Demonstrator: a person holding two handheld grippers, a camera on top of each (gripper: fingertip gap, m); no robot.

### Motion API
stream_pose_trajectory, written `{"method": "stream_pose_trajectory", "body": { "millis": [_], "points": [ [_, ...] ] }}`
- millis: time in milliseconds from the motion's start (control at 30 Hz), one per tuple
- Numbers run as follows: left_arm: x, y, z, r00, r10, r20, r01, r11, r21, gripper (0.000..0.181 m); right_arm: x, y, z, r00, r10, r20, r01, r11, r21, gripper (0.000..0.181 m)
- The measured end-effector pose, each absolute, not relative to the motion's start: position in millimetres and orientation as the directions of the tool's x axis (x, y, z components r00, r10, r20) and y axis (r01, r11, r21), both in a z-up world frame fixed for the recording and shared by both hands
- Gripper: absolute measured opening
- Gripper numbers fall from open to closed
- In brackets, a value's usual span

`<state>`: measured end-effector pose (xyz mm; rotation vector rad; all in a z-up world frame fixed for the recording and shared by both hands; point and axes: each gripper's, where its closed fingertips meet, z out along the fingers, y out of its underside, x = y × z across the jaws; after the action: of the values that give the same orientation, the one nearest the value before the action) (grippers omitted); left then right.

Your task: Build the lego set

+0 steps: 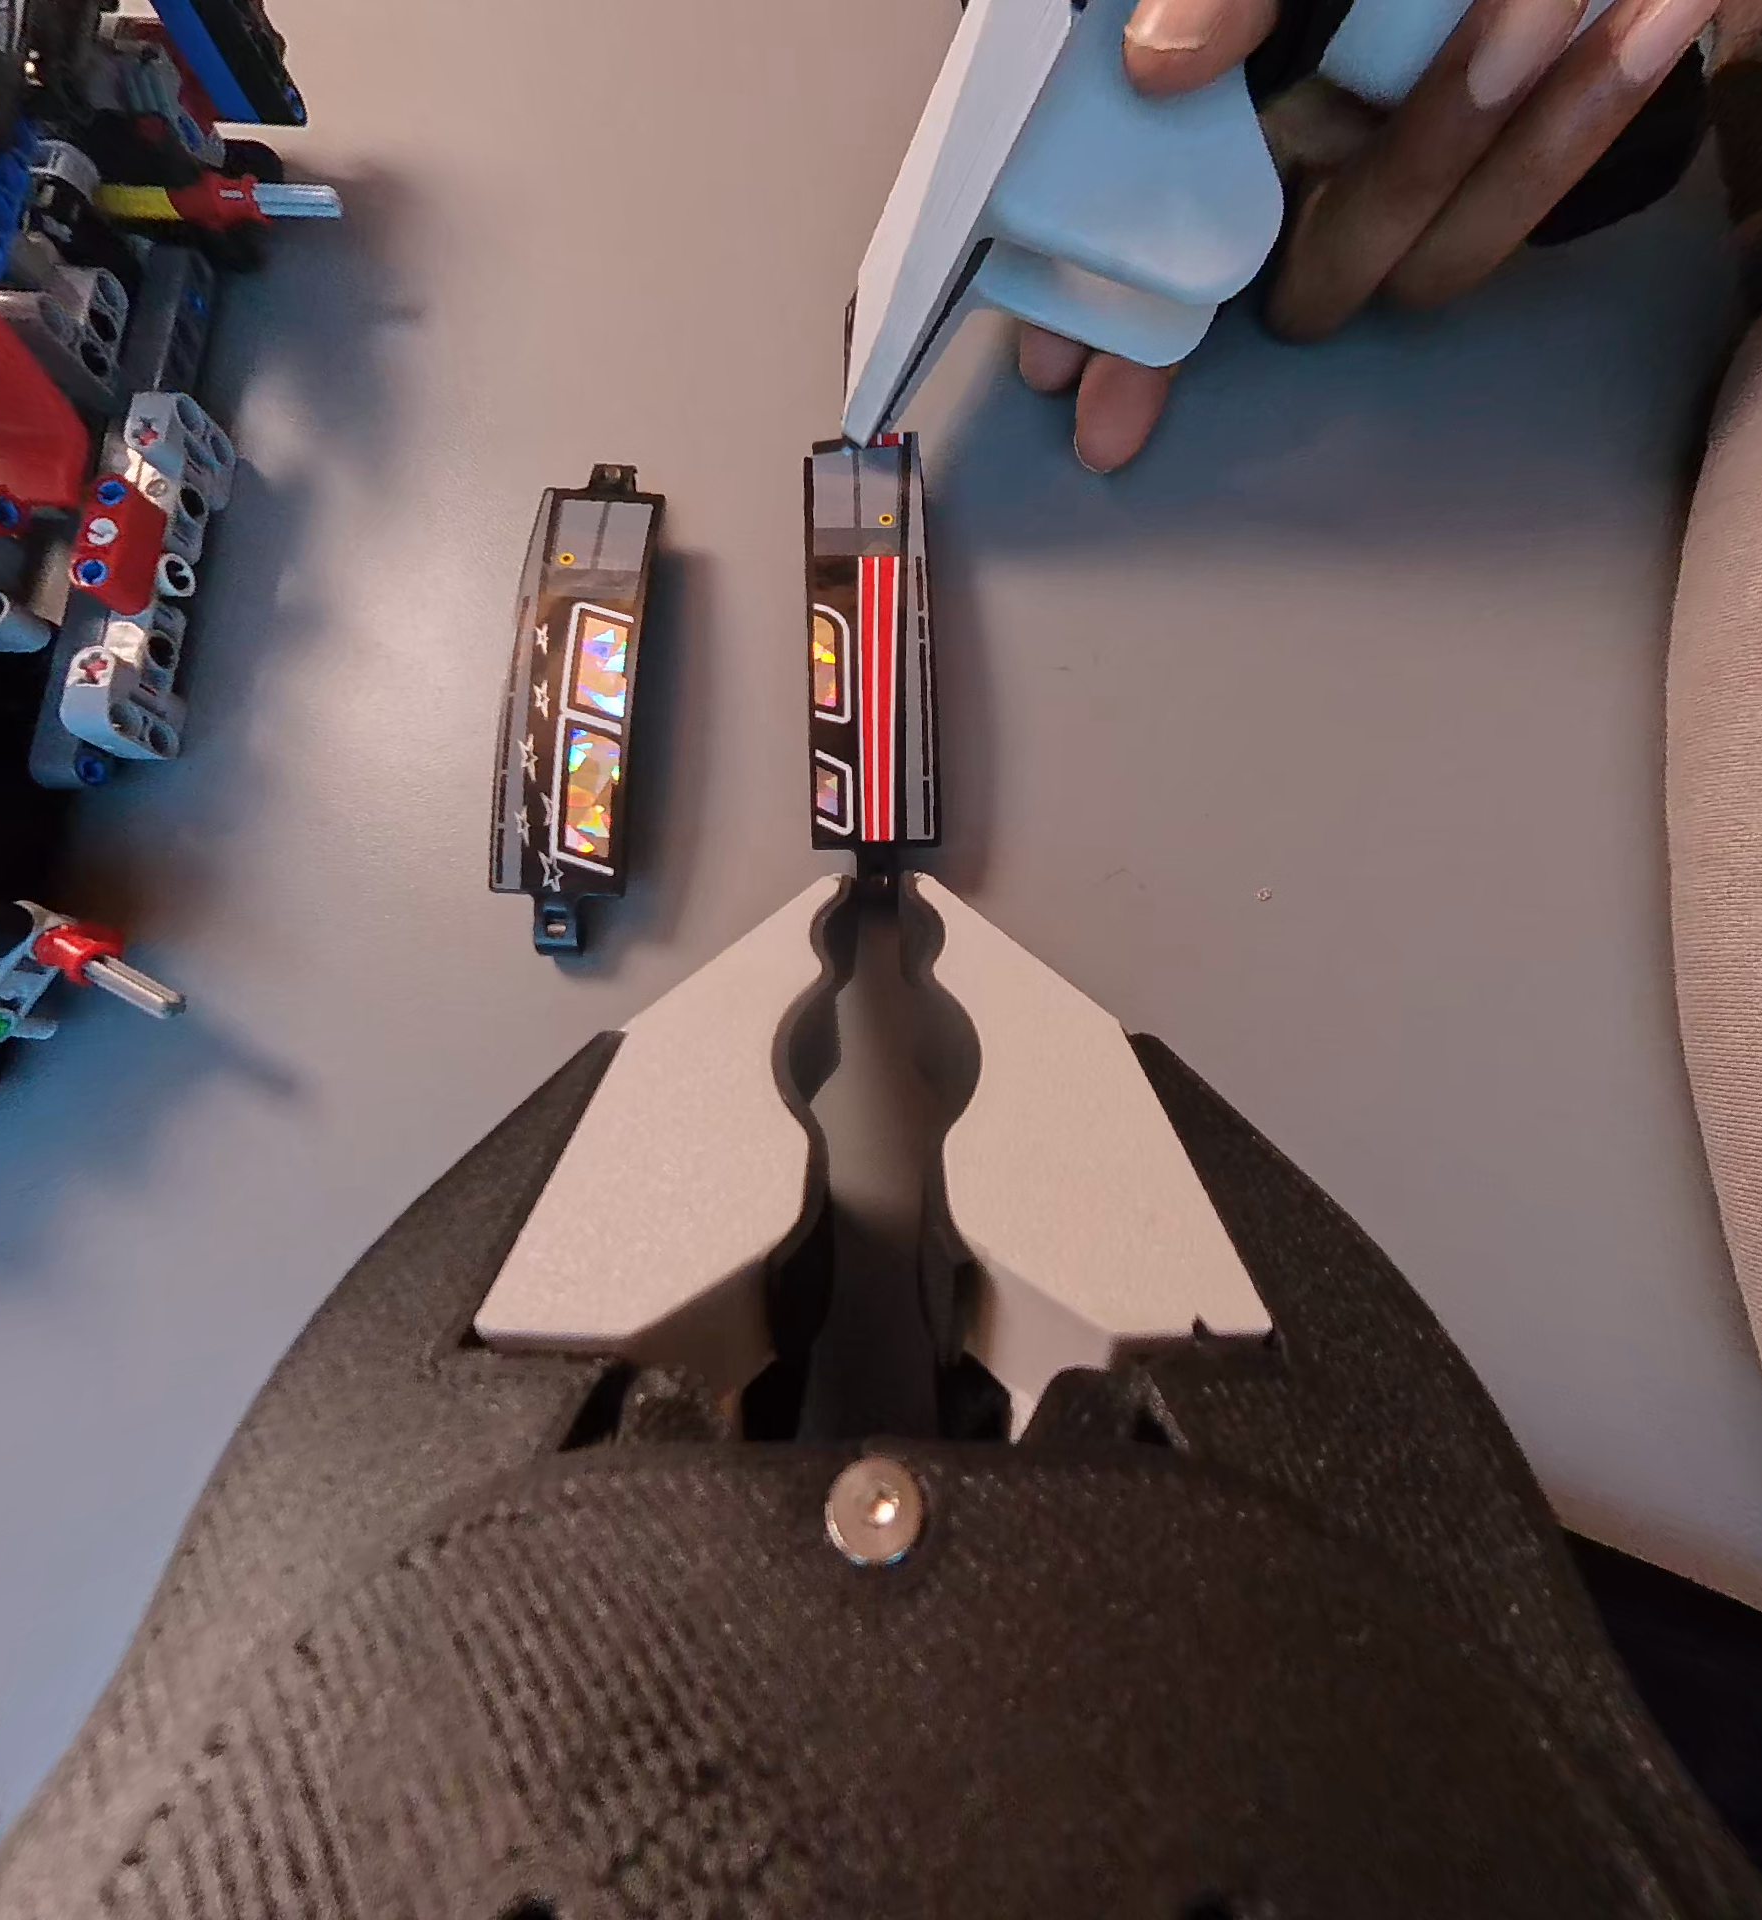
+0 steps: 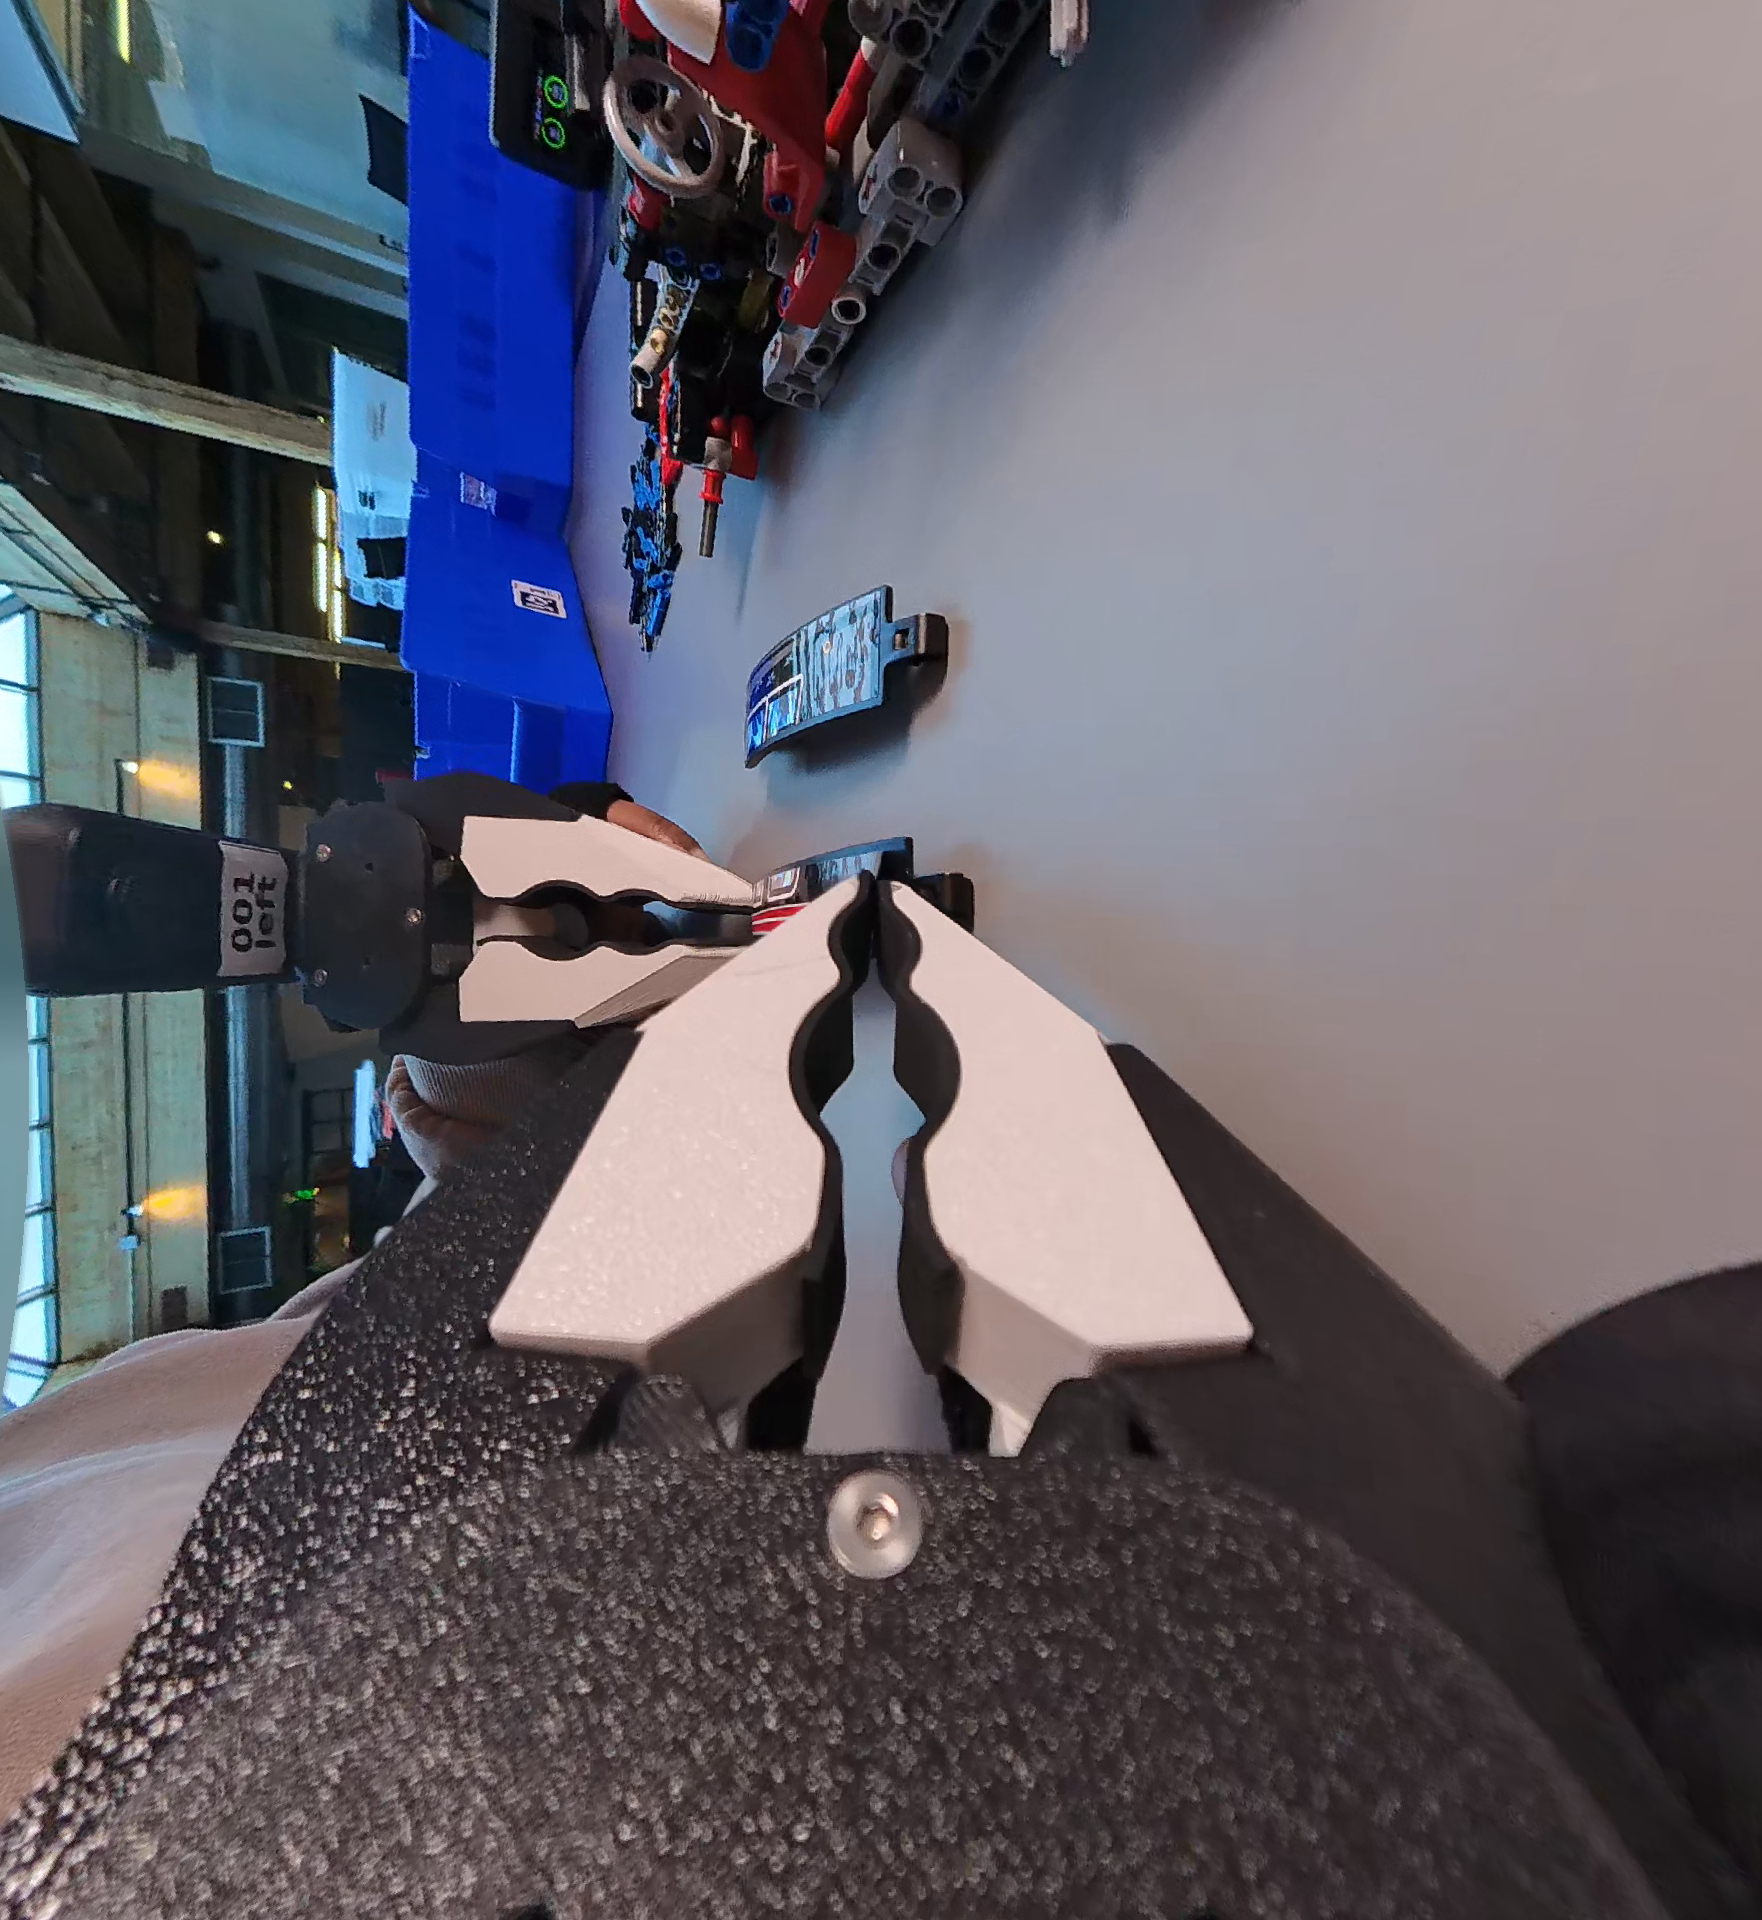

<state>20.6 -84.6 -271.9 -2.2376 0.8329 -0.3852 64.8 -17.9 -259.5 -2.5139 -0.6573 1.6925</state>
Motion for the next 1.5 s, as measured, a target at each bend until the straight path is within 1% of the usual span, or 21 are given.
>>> {"method": "stream_pose_trajectory", "body": {
  "millis": [333,533,600,667,700,733,800,833,900,967,1033,1100,1167,1233,1300,1500],
  "points": [
    [21.0,-85.4,-271.9,0.744,-0.667,0.025,-0.457,-0.537,-0.709,0.006,64.8,-17.7,-260.9,0.338,0.409,-0.847,0.381,-0.883,-0.275,0.000],
    [21.3,-85.6,-272.0,0.743,-0.669,0.031,-0.456,-0.539,-0.708,0.006,64.2,-17.2,-260.8,0.333,0.487,-0.807,0.418,-0.844,-0.337,0.000],
    [21.8,-85.5,-272.2,0.742,-0.670,0.028,-0.458,-0.537,-0.708,0.006,64.0,-16.1,-261.0,0.326,0.545,-0.773,0.446,-0.809,-0.382,0.000],
    [22.1,-85.5,-272.2,0.741,-0.671,0.026,-0.460,-0.536,-0.708,0.006,62.5,-12.8,-261.2,0.320,0.657,-0.683,0.493,-0.731,-0.472,0.000],
    [22.3,-86.0,-272.1,0.739,-0.673,0.028,-0.461,-0.536,-0.708,0.006,62.0,-3.2,-260.8,0.343,0.698,-0.629,0.481,-0.705,-0.520,0.000],
    [22.3,-86.2,-272.2,0.739,-0.673,0.030,-0.460,-0.536,-0.708,0.006,62.4,4.2,-259.3,0.350,0.721,-0.598,0.479,-0.687,-0.547,0.001],
    [22.2,-86.4,-272.2,0.739,-0.674,0.027,-0.461,-0.535,-0.708,0.006,62.2,7.3,-254.5,0.330,0.705,-0.628,0.478,-0.698,-0.533,0.010],
    [22.2,-86.3,-272.2,0.739,-0.673,0.030,-0.460,-0.536,-0.708,0.006,62.7,9.7,-252.5,0.330,0.703,-0.630,0.470,-0.701,-0.536,0.011],
    [22.2,-86.3,-272.2,0.739,-0.673,0.035,-0.457,-0.539,-0.708,0.006,63.1,15.1,-245.3,0.316,0.726,-0.611,0.447,-0.682,-0.579,0.008],
    [22.2,-86.3,-272.2,0.739,-0.673,0.036,-0.456,-0.539,-0.708,0.006,64.1,17.5,-238.2,0.280,0.774,-0.568,0.443,-0.629,-0.639,0.007],
    [22.3,-86.3,-272.3,0.739,-0.673,0.037,-0.455,-0.540,-0.708,0.006,65.0,9.6,-231.1,0.202,0.827,-0.525,0.459,-0.554,-0.695,0.006],
    [22.2,-86.3,-272.3,0.739,-0.673,0.040,-0.454,-0.541,-0.708,0.006,66.2,-10.2,-230.0,0.101,0.864,-0.493,0.511,-0.470,-0.719,0.004],
    [22.3,-86.3,-272.3,0.739,-0.673,0.040,-0.454,-0.541,-0.708,0.006,67.6,-22.0,-237.8,0.061,0.907,-0.417,0.566,-0.375,-0.734,0.002],
    [22.3,-86.3,-272.3,0.739,-0.673,0.040,-0.454,-0.541,-0.708,0.006,68.0,-28.5,-246.4,0.032,0.943,-0.332,0.612,-0.281,-0.739,0.001],
    [22.4,-86.3,-272.3,0.739,-0.673,0.039,-0.455,-0.541,-0.708,0.006,68.5,-30.4,-254.3,0.023,0.961,-0.276,0.649,-0.224,-0.727,0.000],
    [22.3,-86.4,-272.2,0.738,-0.674,0.038,-0.456,-0.540,-0.707,0.006,71.2,-25.2,-261.5,0.013,0.984,-0.176,0.708,-0.134,-0.694,0.000]
  ]
}}
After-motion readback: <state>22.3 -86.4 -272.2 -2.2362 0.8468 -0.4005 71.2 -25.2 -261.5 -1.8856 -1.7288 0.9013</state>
